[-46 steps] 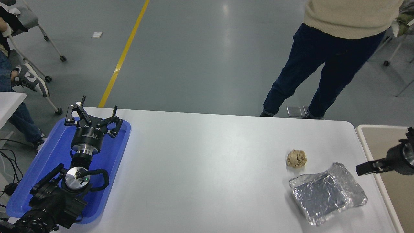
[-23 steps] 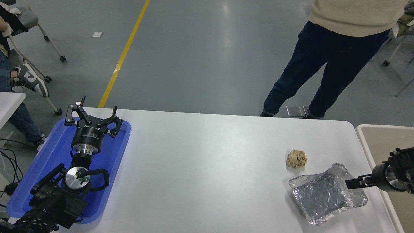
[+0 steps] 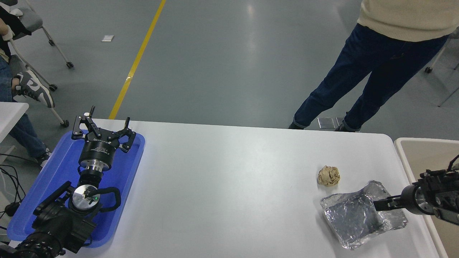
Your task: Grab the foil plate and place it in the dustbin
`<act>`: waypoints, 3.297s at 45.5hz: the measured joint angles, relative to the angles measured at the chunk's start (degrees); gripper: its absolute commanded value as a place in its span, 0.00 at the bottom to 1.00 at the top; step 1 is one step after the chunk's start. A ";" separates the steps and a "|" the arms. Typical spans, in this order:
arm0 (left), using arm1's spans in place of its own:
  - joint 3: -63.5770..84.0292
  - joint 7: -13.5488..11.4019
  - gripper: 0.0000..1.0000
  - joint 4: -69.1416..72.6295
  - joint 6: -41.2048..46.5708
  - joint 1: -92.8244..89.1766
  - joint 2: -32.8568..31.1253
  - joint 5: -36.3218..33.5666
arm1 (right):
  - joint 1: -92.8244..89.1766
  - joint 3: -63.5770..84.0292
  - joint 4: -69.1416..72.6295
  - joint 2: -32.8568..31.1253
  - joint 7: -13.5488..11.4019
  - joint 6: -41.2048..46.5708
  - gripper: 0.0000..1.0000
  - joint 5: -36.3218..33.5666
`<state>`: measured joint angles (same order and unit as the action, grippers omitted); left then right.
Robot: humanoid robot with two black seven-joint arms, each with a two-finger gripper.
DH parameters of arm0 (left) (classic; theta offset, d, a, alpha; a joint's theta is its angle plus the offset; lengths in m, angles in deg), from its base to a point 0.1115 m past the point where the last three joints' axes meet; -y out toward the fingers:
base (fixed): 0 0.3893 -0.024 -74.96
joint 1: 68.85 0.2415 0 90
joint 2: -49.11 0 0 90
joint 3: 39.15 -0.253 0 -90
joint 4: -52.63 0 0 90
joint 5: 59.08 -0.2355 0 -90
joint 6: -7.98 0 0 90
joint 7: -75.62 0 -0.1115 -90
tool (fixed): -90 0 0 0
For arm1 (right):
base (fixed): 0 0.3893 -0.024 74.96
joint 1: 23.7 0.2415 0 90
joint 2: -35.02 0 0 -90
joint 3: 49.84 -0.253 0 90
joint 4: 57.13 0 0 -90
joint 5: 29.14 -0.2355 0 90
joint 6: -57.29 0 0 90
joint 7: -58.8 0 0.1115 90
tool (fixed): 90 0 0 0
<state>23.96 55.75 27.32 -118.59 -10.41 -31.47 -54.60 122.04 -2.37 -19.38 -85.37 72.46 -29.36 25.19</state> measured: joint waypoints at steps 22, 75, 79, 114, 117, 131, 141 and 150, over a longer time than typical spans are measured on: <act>0.00 0.02 1.00 0.00 0.00 0.00 0.03 -0.01 | 1.71 -0.47 0.56 -0.82 1.68 0.27 0.00 1.34; -0.09 0.26 1.00 -0.09 -0.18 -0.08 0.08 -0.07 | 66.85 29.57 31.88 -12.90 13.50 34.88 0.00 1.80; -0.09 0.26 1.00 -0.09 -0.18 -0.04 0.07 -0.10 | 70.26 30.12 32.70 -12.66 13.65 37.23 0.00 1.87; -0.09 0.27 1.00 -0.05 -0.18 -0.07 0.08 -0.09 | 77.47 30.44 33.61 -13.86 13.67 41.54 0.00 3.70; -0.09 0.27 1.00 -0.04 -0.18 -0.08 0.07 -0.10 | 76.70 30.45 32.41 -14.50 13.65 41.56 0.00 5.80; -0.09 0.27 1.00 -0.03 -0.17 -0.09 0.07 -0.09 | 66.46 30.43 20.28 -18.27 15.44 39.65 0.00 15.25; -0.09 0.21 1.00 -0.02 -0.17 -0.09 0.07 -0.08 | 52.33 30.40 7.02 -19.35 17.90 30.34 0.00 17.85; -0.09 0.17 1.00 0.00 -0.14 -0.08 0.07 -0.05 | 39.97 29.50 -5.75 -19.60 20.23 22.88 0.00 17.93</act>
<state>23.87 55.92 27.32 -118.73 -10.49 -31.40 -54.65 162.00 27.13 -25.13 -104.96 92.69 -6.48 43.12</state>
